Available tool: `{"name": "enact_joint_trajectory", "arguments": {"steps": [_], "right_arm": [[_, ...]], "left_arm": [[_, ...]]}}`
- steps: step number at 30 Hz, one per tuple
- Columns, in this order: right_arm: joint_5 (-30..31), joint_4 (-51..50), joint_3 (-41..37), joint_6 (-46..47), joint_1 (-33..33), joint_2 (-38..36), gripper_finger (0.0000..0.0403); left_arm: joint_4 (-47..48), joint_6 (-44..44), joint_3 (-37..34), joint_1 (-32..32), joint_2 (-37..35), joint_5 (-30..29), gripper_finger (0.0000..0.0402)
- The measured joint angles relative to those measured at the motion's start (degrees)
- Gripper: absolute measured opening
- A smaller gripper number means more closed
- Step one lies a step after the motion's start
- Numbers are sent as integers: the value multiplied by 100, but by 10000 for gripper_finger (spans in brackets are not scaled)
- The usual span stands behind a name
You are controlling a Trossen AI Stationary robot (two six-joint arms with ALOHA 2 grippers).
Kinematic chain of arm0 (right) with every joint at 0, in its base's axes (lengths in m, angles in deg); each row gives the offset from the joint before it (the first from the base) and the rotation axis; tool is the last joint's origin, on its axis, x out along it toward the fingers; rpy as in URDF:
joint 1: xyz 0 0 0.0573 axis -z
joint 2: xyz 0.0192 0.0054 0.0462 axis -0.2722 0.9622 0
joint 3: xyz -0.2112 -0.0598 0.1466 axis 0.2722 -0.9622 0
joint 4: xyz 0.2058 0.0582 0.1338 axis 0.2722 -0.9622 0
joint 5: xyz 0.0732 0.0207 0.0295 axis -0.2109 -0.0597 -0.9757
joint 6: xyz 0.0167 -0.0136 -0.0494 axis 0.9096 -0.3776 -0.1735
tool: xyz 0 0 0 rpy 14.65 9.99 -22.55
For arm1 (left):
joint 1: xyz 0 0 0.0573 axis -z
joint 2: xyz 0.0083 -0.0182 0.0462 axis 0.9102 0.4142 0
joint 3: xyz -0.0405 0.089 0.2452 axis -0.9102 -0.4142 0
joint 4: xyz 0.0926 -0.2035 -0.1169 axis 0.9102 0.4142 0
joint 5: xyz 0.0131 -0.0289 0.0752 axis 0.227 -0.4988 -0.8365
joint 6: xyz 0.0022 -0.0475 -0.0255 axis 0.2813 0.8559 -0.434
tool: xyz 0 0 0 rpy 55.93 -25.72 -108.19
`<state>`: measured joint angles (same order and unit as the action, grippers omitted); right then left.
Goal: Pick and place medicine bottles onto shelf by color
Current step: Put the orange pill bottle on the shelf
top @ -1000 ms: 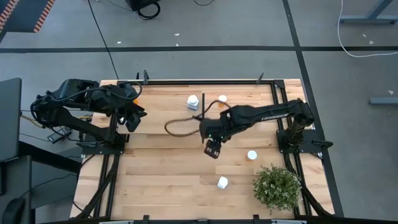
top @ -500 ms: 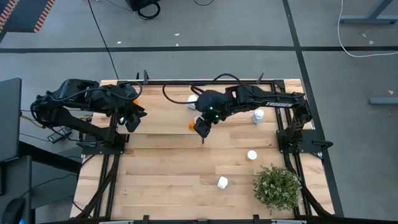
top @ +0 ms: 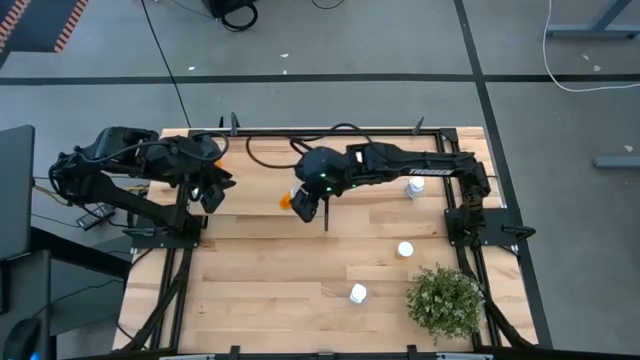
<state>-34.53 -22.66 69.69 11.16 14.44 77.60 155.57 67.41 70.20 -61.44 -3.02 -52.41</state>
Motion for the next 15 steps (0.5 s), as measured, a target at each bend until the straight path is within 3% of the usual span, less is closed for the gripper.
{"name": "enact_joint_trajectory", "arguments": {"steps": [15], "right_arm": [[263, -926, -202, -1423, 431, 148, 230]], "left_arm": [[-71, 84, 0, 0, 4, -6, 113]]}}
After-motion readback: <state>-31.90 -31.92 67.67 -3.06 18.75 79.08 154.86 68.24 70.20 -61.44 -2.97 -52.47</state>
